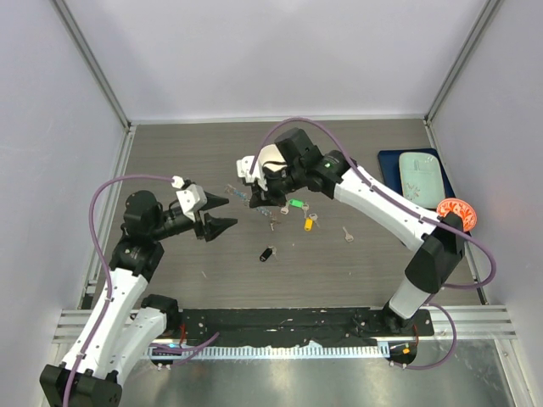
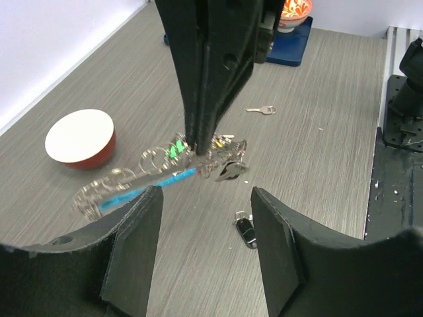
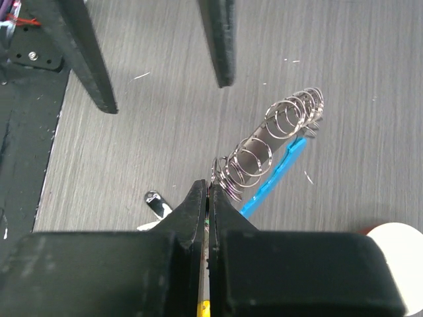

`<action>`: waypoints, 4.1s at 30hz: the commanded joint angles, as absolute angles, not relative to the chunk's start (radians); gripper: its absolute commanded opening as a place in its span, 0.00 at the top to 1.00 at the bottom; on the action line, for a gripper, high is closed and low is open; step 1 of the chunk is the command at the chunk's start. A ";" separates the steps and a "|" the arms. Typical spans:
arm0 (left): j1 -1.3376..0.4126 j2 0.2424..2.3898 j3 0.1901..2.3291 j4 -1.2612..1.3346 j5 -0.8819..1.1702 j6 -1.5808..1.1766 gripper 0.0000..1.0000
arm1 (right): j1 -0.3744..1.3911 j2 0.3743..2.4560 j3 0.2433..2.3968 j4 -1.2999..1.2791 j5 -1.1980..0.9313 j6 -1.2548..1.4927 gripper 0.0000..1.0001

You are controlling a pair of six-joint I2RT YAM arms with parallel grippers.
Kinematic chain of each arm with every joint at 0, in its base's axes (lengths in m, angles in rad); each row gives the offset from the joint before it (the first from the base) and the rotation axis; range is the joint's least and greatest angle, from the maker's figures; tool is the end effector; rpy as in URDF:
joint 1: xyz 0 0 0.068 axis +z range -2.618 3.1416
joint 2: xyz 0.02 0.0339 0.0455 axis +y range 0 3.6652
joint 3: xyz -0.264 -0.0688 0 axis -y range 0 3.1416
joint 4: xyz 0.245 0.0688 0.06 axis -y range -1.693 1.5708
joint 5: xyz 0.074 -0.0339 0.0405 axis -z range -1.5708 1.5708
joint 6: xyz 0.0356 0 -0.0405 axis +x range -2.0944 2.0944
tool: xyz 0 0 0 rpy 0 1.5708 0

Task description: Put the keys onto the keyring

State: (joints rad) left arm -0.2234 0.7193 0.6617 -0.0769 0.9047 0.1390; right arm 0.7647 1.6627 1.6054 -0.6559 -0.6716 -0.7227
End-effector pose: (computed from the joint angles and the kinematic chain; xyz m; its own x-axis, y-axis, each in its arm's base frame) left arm 0.1543 -0.0638 0.3204 -0.0053 0.0890 -0.9960 0.9061 0.4217 0.0329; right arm 0.2511 0.2717 0.3556 0.2290 -0.4979 -0.8365 -0.9734 -0.1203 -0.1949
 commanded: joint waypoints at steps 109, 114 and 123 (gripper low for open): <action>-0.331 0.767 0.695 0.068 0.873 0.175 0.61 | 0.813 1.519 1.496 -0.515 -0.793 -0.765 0.99; -0.330 0.787 0.699 0.046 0.926 0.178 0.67 | 0.811 1.520 1.500 -0.515 -0.795 -0.764 0.99; -0.331 0.816 0.719 0.031 0.956 0.183 0.73 | 0.813 1.529 1.502 -0.517 -0.808 -0.762 0.99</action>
